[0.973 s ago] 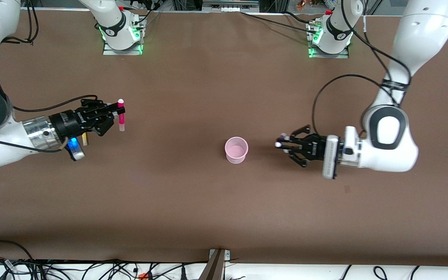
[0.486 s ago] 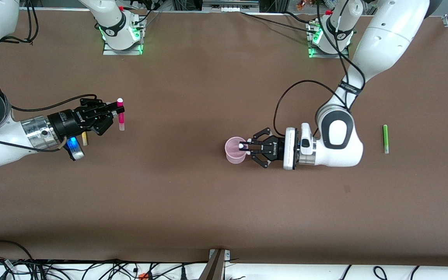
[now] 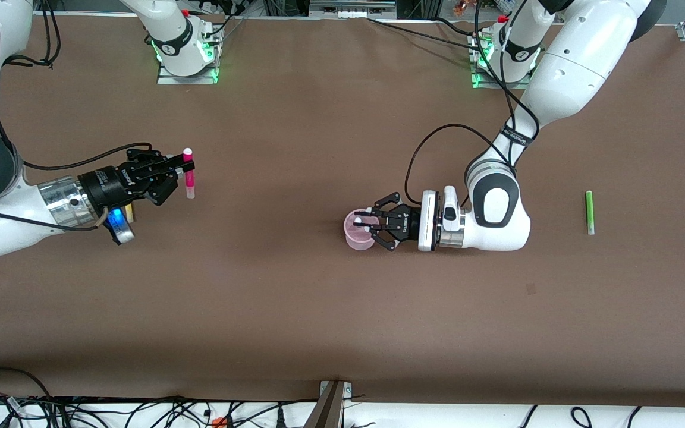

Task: Organize pens into pink holder with both arms
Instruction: 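Open the left gripper to drop the blue marker into the pink cup, then move the pink highlighter over the cup with the right gripper while the left gripper withdraws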

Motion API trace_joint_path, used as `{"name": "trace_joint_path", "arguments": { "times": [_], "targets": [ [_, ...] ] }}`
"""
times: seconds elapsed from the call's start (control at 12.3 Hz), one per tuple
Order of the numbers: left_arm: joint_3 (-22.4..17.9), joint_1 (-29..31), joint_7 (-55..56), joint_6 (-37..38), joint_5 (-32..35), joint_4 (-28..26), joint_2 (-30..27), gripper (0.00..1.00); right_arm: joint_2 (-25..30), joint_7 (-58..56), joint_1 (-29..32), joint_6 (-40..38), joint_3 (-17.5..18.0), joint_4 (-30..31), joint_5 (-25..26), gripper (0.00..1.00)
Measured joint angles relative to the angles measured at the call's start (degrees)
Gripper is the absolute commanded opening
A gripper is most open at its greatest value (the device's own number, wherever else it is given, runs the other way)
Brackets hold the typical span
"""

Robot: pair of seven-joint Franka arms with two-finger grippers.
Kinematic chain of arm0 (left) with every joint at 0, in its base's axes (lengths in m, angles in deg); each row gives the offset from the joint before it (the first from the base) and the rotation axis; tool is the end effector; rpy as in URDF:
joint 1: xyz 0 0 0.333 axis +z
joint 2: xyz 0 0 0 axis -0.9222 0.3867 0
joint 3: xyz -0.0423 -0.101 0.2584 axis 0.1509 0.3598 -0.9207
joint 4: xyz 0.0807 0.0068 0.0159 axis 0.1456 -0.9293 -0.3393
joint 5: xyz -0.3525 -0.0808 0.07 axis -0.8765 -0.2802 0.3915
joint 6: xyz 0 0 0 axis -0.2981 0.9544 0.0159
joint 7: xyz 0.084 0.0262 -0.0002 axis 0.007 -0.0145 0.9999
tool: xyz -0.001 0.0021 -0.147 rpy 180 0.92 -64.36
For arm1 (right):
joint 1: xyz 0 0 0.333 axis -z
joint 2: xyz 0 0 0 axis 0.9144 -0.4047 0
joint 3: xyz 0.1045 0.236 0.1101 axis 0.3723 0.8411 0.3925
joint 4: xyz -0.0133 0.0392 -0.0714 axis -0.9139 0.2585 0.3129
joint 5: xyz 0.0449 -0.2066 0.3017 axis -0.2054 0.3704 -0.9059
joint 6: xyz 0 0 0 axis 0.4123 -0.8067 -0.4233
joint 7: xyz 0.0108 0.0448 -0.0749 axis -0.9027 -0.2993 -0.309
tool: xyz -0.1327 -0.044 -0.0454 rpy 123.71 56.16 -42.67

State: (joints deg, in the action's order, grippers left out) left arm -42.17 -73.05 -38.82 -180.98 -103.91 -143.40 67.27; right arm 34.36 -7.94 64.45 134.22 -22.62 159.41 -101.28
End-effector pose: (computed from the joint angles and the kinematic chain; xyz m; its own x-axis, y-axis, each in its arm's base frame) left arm 0.5889 -0.3365 0.2217 0.1780 -0.1625 0.9705 -0.9788 0.0728 0.1917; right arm 0.5752 0.1382 0.3907 0.3256 -0.1887 -0.9265 -0.7687 -0.6234 -0.1431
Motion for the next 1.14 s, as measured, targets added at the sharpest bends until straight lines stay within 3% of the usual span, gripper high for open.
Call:
{"name": "trace_joint_path", "arguments": {
  "times": [0.32, 0.73, 0.97, 1.14],
  "targets": [
    [-0.4, 2.0, 8.5, 3.6, 2.2, 0.1, -3.1, 1.00, 0.2, 3.3, -3.2, 3.8, 0.2, 0.0, 0.0, 0.01],
    [-1.4, 12.3, 35.8, 21.0, 29.1, 5.5, -9.0, 1.00, -0.3, 5.0, -10.8, 15.4, 0.6, 3.0, -2.2, 0.00],
    [-1.8, 15.9, 52.0, 32.2, 44.3, 13.1, -9.3, 1.00, -1.8, 6.3, -17.5, 26.7, 0.8, 4.9, -10.2, 0.00],
    [-1.8, 16.5, 60.7, 36.7, 50.2, 16.0, -9.5, 1.00, -3.3, 6.9, -22.1, 34.4, 0.9, 5.1, -16.0, 0.00]
  ]
}}
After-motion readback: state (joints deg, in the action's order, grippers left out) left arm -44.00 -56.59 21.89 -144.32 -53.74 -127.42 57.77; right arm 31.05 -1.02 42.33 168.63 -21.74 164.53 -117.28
